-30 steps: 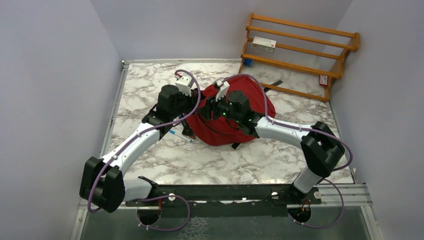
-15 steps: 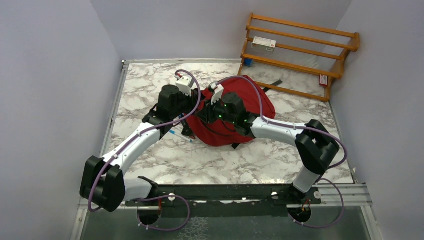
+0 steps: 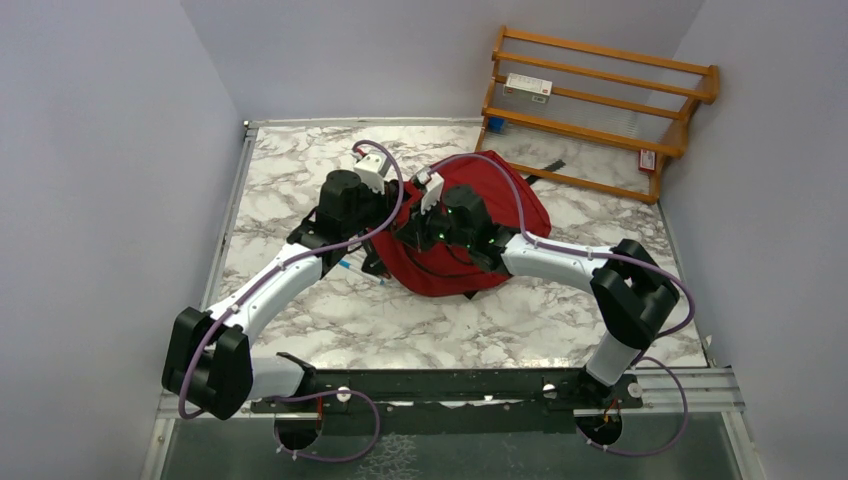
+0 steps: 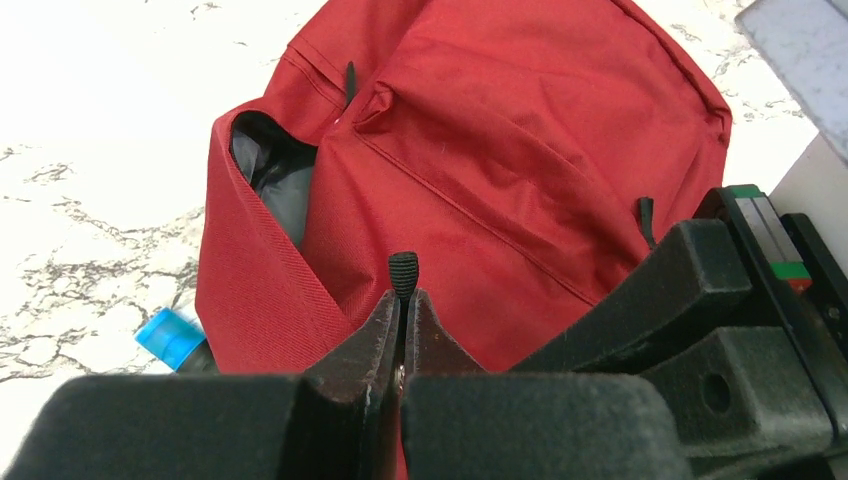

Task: Pack the student bag
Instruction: Zip the student bag at the center of the board.

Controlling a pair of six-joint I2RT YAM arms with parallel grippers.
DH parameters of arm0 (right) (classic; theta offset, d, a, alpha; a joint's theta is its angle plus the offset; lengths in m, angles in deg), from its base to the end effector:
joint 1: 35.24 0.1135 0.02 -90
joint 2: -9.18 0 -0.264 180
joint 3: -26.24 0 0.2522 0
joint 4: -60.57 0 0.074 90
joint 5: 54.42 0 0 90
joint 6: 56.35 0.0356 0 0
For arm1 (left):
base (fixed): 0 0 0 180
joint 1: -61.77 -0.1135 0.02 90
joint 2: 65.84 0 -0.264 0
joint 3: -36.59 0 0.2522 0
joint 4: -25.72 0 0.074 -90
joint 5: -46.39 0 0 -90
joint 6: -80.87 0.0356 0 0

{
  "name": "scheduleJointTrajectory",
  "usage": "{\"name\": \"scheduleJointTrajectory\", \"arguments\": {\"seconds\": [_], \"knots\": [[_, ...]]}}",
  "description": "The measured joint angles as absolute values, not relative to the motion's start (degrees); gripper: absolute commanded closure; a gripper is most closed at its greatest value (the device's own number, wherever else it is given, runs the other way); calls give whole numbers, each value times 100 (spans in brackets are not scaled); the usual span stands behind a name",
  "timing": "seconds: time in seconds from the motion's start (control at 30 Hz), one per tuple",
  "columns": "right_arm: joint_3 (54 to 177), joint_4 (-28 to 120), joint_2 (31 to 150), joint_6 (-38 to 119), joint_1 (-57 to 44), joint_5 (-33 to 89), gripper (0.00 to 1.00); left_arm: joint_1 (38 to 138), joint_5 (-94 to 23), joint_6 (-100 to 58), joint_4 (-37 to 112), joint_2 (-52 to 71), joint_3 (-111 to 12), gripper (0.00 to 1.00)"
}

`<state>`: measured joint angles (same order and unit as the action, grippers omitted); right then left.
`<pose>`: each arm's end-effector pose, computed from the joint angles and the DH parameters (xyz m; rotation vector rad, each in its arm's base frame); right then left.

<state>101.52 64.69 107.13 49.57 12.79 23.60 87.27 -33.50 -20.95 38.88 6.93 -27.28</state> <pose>0.2569 0.2967 0.2431 -0.6976 1.8787 0.9390 0.2609 -0.1314 0.2857 0.3555 1.9661 -0.5971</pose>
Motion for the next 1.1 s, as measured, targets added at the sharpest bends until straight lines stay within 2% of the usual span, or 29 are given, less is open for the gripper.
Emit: {"name": "scheduleJointTrajectory", "arguments": {"seconds": [0.37, 0.8, 1.1], "knots": [[10113, 5571, 10278, 4409, 1253, 1531, 99, 8740, -3357, -2241, 4096, 757, -2728, 100], [9680, 3912, 8901, 3473, 1251, 1523, 100, 8830, -3333, -2420, 4129, 754, -2697, 100], [9671, 2454, 8364, 2885, 1249, 1208, 99, 8847, -3379, -2462, 4107, 840, -2697, 100]]}}
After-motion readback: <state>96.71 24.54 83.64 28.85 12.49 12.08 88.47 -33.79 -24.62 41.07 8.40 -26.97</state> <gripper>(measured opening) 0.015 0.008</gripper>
